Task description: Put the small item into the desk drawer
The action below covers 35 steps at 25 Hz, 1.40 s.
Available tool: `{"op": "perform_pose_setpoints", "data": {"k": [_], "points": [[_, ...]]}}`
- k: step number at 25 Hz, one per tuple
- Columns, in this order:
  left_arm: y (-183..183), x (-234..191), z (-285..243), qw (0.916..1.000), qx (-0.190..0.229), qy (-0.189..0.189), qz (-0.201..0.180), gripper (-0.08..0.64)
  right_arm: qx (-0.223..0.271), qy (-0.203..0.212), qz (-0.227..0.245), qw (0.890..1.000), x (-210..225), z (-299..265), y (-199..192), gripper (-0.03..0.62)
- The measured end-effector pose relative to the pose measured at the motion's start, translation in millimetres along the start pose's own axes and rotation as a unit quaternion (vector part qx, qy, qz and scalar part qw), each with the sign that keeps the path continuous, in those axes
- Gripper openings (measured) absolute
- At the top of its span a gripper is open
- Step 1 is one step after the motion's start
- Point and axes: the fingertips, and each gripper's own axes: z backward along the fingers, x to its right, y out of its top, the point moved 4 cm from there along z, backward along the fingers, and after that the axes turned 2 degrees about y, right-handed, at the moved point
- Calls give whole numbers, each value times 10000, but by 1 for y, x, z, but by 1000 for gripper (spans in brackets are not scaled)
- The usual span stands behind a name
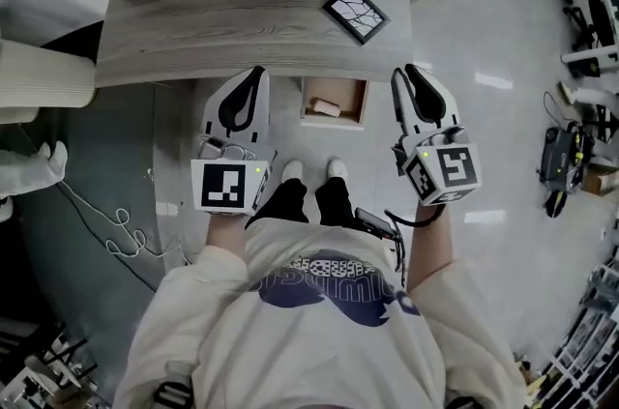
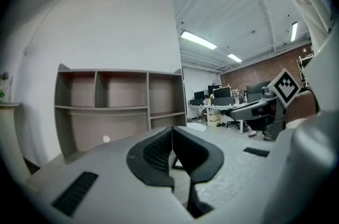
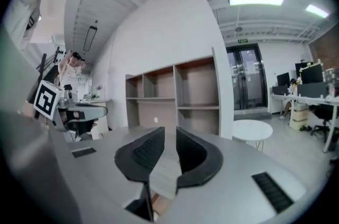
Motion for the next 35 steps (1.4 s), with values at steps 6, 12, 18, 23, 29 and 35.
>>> {"op": "perform_pose_setpoints", "data": {"k": [6, 12, 18, 23, 29, 35], "points": [[71, 28, 0, 9971, 709, -3, -261, 10, 1059, 83, -122, 9943, -6, 19, 76, 37], [99, 37, -5, 9939, 1037, -1, -361, 11, 1433, 54, 80, 9896, -16, 17, 103, 26], [113, 38, -9, 9920, 1213, 35, -358, 10, 1542, 7, 236, 9878, -18, 21, 113, 21], [128, 36, -7, 9904, 1334, 89, -347, 9, 1571, -53, 332, 9870, -15, 25, 118, 17], [135, 25, -5, 9882, 1440, 261, -442, 11, 1565, -101, 369, 9869, -9, 28, 118, 16], [135, 19, -5, 9879, 1441, 271, -505, 9, 1566, -119, 382, 9869, -6, 25, 118, 14]]}}
